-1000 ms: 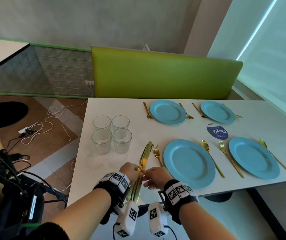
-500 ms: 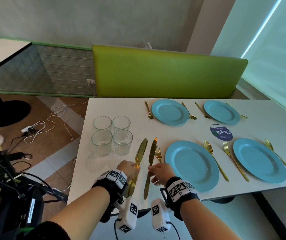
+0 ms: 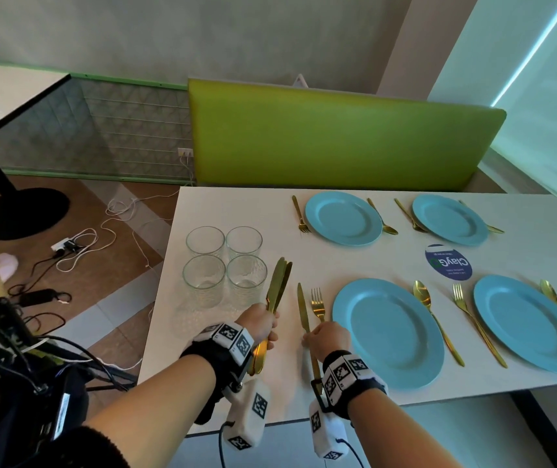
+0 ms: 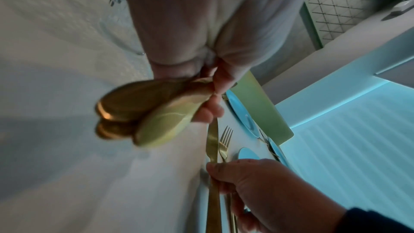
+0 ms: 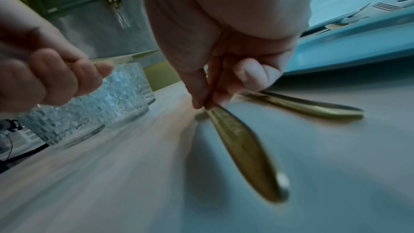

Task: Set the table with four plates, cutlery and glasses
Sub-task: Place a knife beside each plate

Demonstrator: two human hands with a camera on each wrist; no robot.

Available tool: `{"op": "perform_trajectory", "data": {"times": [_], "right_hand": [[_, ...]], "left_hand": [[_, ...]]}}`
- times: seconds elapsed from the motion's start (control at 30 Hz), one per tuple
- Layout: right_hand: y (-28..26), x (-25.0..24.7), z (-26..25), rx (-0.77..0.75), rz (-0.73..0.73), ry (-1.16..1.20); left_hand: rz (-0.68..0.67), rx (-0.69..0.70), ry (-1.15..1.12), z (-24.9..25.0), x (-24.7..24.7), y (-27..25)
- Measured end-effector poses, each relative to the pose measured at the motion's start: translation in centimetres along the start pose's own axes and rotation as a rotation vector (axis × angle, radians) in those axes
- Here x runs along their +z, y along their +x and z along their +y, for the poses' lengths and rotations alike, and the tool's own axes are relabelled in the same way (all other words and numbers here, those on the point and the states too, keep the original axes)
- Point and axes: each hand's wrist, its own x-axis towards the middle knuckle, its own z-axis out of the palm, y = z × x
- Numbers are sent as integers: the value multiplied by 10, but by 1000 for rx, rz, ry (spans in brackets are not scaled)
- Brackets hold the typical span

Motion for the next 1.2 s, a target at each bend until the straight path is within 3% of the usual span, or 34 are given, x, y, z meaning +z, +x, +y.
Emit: {"op": "perform_trajectory", "data": {"times": [0.27, 0.53, 1.2], "right_hand": [[7, 6, -5, 55, 78, -11], [11, 6, 0, 60, 136, -1], [5, 6, 12, 57, 143, 3]], "left_hand": [[-36, 83, 119, 9, 2, 4], [15, 173, 271, 5, -2, 8], [79, 148, 157, -2, 0, 10]]}}
